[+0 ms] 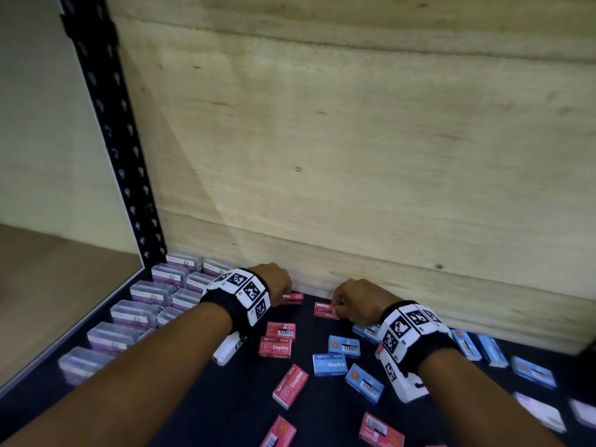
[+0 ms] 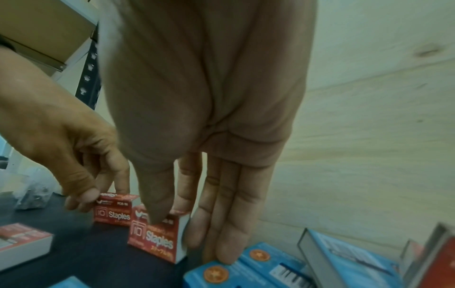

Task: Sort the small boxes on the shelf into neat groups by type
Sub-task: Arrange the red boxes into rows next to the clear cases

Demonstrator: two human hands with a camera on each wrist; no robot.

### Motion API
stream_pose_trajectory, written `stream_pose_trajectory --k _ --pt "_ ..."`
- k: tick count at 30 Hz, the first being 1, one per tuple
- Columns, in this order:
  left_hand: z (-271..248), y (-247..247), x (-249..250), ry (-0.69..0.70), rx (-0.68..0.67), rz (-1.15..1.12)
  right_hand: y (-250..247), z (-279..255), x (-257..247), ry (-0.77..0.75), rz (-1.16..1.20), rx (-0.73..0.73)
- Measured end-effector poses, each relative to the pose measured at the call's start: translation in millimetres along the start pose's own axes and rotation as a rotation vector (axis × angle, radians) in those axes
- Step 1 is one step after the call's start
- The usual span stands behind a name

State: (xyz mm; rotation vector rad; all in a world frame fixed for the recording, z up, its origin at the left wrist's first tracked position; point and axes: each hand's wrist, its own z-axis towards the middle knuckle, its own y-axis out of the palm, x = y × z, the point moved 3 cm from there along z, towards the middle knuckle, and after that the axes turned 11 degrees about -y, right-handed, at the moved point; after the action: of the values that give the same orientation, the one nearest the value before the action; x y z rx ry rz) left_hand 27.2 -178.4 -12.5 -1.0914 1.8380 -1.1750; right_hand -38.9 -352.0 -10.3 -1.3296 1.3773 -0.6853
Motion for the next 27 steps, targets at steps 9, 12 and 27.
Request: stream_pose_trajectory --k 9,12,27 --pt "7.2 3.8 0.6 -0.073 0.066 -0.046 1.8 -0.2 1.2 0.004 -0.08 -0.002" --pt "9.8 5.1 -1.0 -0.092 0.08 -0.071 0.6 2.1 -1.8 0.009 -0.113 0.018" --pt "15.8 7.6 -8.7 -0.117 0.152 -0.076 7.4 16.7 -6.7 0.075 -0.175 0.084"
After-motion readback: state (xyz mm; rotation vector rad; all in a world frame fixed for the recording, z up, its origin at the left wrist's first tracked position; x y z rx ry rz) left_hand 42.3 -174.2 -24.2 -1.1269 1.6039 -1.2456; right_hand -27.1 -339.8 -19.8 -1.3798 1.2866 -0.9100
